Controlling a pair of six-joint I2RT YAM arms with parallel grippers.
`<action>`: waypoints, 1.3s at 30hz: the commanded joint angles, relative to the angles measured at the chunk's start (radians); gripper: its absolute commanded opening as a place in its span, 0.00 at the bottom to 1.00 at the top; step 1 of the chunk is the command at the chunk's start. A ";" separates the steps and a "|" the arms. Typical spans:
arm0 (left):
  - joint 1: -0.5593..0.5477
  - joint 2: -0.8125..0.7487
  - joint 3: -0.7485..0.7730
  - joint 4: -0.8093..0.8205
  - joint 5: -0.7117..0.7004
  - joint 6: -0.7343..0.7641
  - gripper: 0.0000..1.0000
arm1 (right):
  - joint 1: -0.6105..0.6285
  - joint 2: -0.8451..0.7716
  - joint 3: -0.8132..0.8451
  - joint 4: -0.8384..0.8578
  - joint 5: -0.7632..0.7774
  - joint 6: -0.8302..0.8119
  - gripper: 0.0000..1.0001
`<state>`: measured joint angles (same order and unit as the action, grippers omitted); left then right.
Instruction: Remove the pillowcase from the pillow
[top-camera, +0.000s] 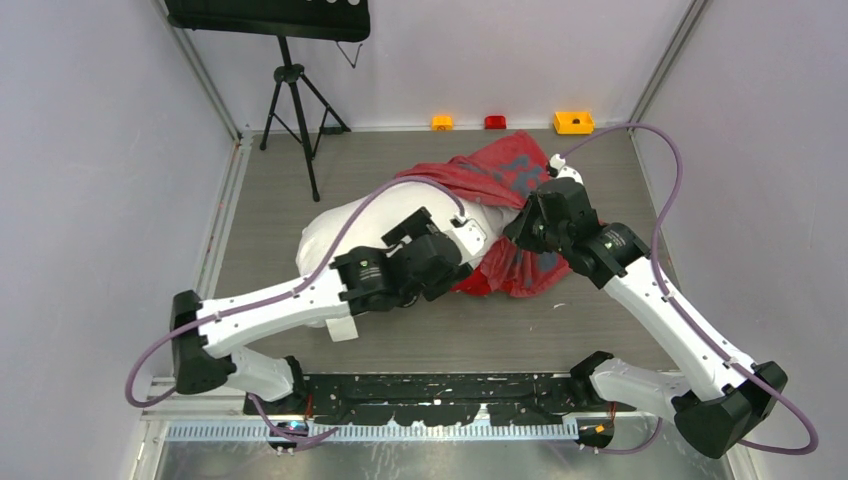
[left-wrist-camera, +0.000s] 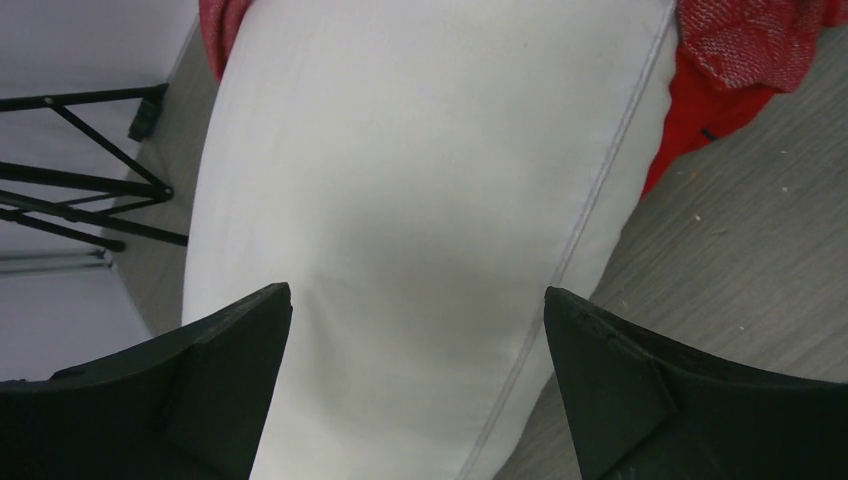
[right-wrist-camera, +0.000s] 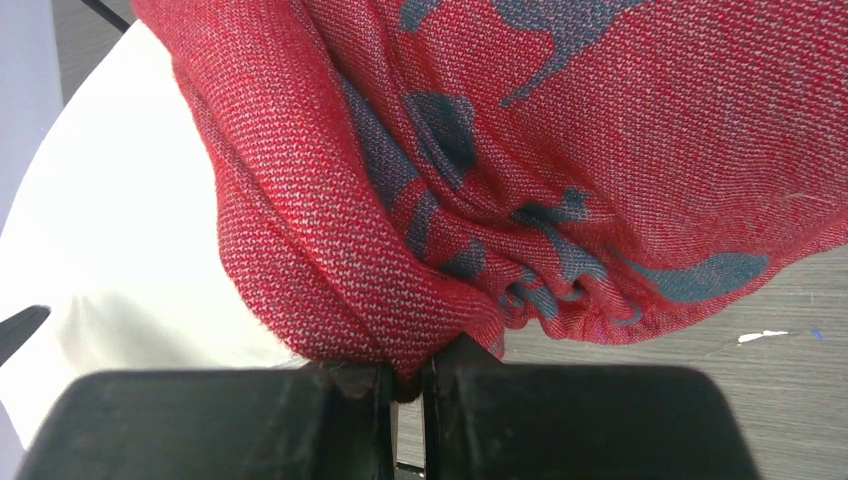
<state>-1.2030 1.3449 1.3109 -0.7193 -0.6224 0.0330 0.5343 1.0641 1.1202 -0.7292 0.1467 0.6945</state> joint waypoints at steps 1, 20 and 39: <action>-0.014 0.100 0.083 0.004 -0.093 0.084 1.00 | -0.005 -0.040 0.030 0.073 0.006 0.004 0.00; 0.095 0.087 -0.156 0.163 0.017 0.011 0.04 | -0.005 -0.045 -0.065 0.073 0.035 0.003 0.00; 0.561 -0.299 -0.289 0.019 0.079 -0.320 0.00 | -0.044 -0.054 -0.123 -0.122 0.511 0.113 0.00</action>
<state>-0.8349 1.1759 1.0649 -0.5705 -0.4099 -0.1844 0.5510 1.0470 0.9936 -0.7277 0.2733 0.7631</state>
